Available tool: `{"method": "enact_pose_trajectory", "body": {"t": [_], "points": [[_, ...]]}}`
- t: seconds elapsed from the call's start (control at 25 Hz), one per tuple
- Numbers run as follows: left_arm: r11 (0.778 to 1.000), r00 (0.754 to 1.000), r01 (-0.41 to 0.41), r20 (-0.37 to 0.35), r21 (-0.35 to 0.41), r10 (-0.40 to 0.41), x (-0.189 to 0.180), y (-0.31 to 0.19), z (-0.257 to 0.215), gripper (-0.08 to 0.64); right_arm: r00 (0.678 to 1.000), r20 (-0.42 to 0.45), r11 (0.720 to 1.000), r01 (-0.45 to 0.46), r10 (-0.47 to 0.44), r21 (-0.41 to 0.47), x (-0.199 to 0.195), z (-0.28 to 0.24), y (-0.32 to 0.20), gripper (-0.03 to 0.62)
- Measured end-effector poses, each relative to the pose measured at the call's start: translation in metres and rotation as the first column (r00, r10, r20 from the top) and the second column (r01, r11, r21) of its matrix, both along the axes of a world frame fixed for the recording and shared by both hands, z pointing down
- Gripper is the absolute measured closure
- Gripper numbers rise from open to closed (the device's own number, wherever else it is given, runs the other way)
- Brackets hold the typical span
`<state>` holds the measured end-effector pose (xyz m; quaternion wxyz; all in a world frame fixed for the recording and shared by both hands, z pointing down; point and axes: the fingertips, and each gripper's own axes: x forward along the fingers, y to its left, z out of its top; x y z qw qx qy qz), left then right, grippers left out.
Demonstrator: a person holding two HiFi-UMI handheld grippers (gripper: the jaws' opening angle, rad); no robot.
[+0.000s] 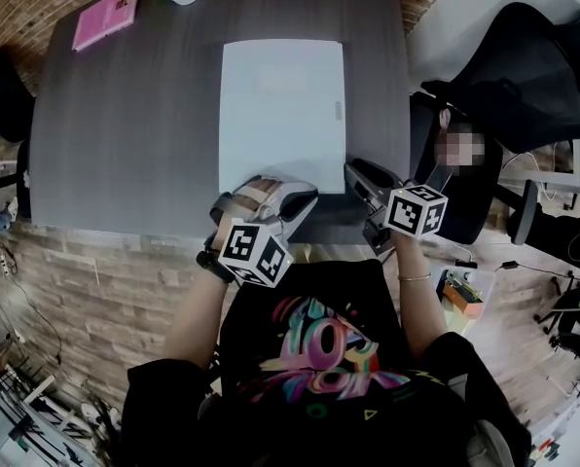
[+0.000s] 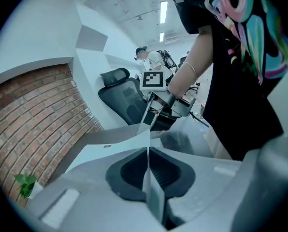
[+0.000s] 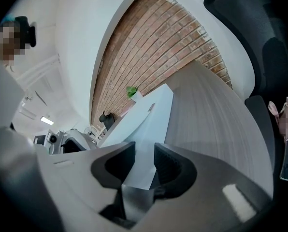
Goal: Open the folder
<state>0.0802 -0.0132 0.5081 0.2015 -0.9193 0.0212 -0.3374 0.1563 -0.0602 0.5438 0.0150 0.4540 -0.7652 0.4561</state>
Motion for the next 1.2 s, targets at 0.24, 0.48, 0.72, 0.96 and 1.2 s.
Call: {"method": "enact_pose_trajectory", "body": {"t": [0.24, 0.48, 0.72, 0.96, 1.2], "points": [[0.999, 0.996, 0.054, -0.074, -0.007, -0.055, -0.002, -0.005, -0.016, 0.561, 1.0, -0.011, 1.0, 0.001, -0.001, -0.001, 0.001, 0.0, 0.0, 0.466], [0.992, 0.98, 0.123, -0.155, -0.042, -0.128, -0.006, -0.011, -0.033, 0.563, 1.0, -0.023, 1.0, -0.008, 0.008, 0.001, 0.001, -0.001, 0.001, 0.466], [0.965, 0.914, 0.237, -0.312, -0.113, -0.261, -0.022, -0.025, -0.078, 0.563, 0.999, -0.046, 1.0, -0.001, 0.002, 0.011, 0.004, -0.002, 0.0, 0.468], [0.936, 0.823, 0.322, -0.447, -0.139, -0.35, -0.048, -0.033, -0.111, 0.561, 0.997, -0.077, 1.0, 0.012, -0.01, 0.021, 0.003, -0.002, 0.0, 0.468], [0.904, 0.733, 0.404, -0.541, -0.142, -0.413, -0.081, -0.044, -0.141, 0.561, 0.994, -0.109, 0.999, 0.017, -0.013, 0.034, 0.003, -0.004, -0.001, 0.468]]}}
